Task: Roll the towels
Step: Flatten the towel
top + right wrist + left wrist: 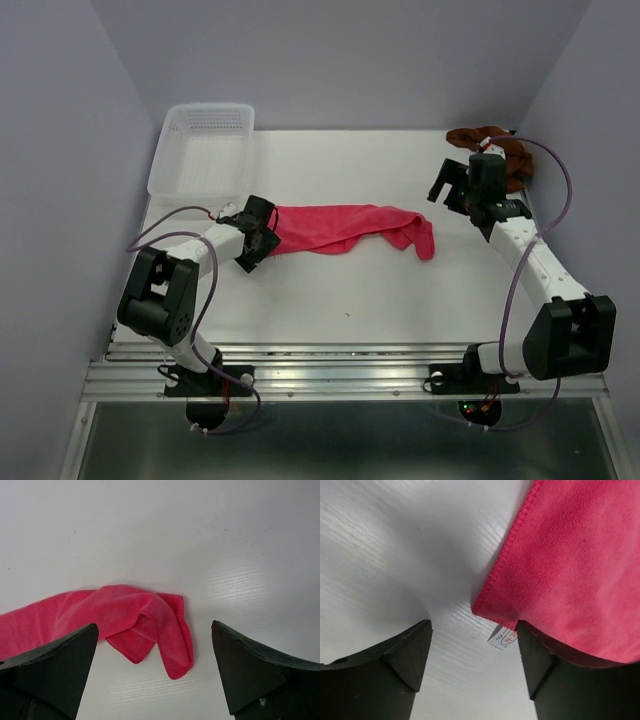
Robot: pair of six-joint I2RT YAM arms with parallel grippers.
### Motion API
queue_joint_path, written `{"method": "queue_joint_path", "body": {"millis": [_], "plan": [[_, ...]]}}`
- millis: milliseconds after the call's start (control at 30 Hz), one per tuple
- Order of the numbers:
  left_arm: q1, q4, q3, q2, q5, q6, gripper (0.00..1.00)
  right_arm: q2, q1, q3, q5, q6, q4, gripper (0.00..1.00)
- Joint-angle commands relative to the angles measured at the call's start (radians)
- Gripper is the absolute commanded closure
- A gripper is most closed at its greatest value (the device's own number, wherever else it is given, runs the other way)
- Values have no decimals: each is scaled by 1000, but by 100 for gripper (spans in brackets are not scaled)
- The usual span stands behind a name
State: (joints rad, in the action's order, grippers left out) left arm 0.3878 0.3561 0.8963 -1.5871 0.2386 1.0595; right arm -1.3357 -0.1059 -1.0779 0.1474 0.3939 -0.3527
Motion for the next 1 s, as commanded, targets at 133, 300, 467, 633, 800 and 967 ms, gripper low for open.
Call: {"method": "queue_joint_path", "body": {"millis": [133,300,467,633,800,967], "plan": [[-29,-63,-2,-37,33,5,35,-3,-3,-2,-6,6,49,0],[-29,-91,-11,-68,7,-10,44,1,-3,-1,12,5,47,0],[-27,-117,-16,-94,-28,-36,60,6,-3,6,23,6,47,0],[-27,-114,-31,-94,-33,-41,100,9,-3,10,52,17,38,0],[-29,-114,-40,-45,-42,-58,100,10,-3,13,78,43,-32,0],[-27,-100,-45,62,-41,-85,100,12,-3,39,103,75,-136,0]]}}
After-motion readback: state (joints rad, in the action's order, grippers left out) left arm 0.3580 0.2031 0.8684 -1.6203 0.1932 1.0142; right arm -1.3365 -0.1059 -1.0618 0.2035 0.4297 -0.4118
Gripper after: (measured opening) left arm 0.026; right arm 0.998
